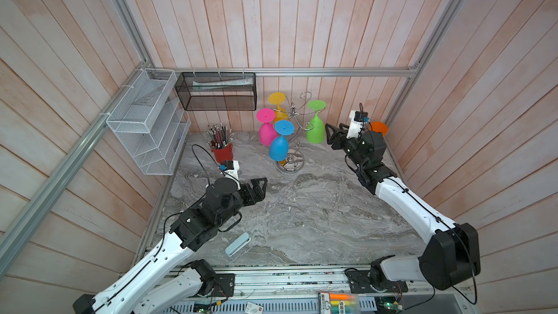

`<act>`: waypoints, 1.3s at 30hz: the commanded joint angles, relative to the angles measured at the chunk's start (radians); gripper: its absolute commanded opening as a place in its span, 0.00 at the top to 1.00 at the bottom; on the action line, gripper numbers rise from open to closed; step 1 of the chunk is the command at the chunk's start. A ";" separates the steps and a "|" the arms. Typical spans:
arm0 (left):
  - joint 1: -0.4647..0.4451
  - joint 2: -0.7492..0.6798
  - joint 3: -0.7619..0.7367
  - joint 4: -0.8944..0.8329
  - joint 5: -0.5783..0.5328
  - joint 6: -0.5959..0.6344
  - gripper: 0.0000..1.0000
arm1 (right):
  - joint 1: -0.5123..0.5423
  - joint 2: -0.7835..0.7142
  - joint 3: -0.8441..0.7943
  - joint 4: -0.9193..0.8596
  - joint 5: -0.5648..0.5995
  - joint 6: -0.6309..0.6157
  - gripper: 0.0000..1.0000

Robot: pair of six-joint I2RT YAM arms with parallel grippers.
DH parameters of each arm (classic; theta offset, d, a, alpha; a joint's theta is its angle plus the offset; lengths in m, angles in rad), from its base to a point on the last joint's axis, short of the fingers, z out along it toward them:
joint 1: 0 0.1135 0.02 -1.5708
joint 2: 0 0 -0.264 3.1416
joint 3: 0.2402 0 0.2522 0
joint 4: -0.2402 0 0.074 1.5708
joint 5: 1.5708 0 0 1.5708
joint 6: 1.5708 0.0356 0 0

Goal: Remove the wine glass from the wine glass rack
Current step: 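Move the right gripper to the blue glass foot hanging on the rack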

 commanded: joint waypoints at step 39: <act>0.037 0.365 0.344 0.114 -0.046 0.228 0.27 | -0.129 0.005 -0.196 0.431 -0.331 0.766 0.57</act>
